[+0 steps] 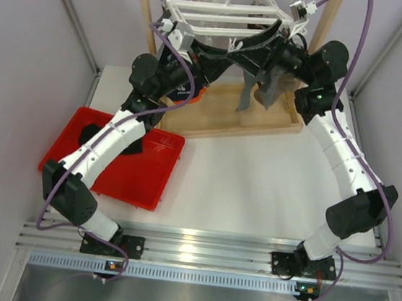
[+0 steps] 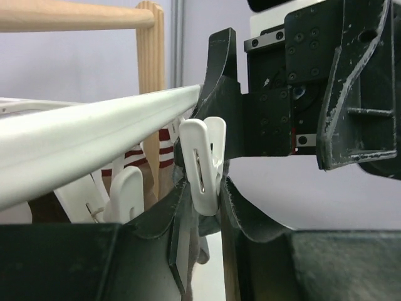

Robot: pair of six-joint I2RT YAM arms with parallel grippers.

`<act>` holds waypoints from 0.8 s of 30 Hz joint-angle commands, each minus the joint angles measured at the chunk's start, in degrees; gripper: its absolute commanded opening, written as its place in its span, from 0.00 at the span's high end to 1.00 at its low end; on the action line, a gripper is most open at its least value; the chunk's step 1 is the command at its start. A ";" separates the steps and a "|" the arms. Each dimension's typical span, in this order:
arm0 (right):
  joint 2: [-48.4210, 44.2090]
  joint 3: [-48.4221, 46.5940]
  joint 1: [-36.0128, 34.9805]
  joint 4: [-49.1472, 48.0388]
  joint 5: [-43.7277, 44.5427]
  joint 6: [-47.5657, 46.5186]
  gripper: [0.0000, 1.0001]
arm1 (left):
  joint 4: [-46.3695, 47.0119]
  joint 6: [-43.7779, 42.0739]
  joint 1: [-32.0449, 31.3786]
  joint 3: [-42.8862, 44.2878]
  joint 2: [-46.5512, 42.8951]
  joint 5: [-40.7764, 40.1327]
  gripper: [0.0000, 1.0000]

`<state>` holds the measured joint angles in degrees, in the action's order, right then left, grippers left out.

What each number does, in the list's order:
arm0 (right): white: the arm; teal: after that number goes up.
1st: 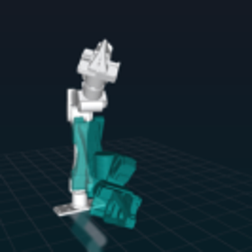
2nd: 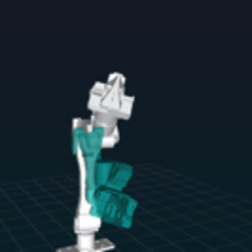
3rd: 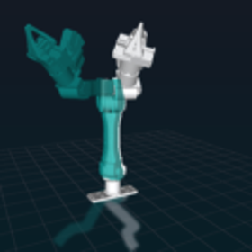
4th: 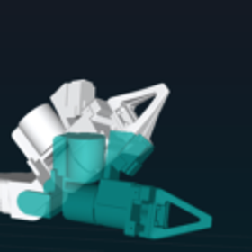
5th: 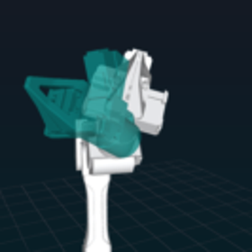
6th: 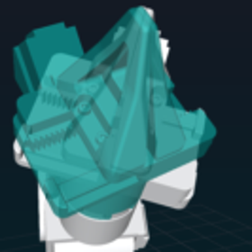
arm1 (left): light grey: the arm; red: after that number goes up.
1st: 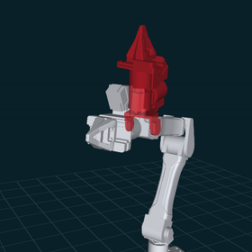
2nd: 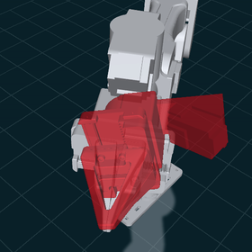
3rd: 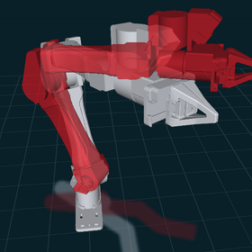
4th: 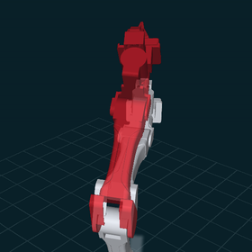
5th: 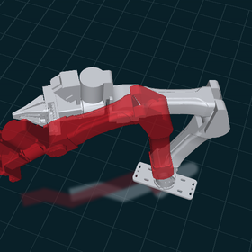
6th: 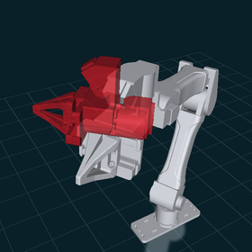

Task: Clip the socks to the hanger
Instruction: Open the clamp at the hanger.

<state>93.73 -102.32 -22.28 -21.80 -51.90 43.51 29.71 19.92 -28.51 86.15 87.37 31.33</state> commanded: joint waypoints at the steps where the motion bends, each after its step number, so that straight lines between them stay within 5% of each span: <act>1: -2.24 -0.78 -0.04 4.03 8.37 -1.58 0.28 | -2.81 -13.38 -1.72 -0.37 -2.64 -2.58 1.00; 13: -2.50 -1.74 -3.11 12.39 20.34 -3.07 0.37 | -7.57 -43.53 -9.62 -5.55 -6.77 -13.66 1.00; 24: -2.06 -4.29 -4.44 20.22 29.40 -6.06 0.37 | -6.43 -52.01 -12.53 -9.16 -9.06 -19.91 1.00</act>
<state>91.57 -103.31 -26.50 -0.93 -30.68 40.49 23.73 -29.30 -39.55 78.11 81.43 9.08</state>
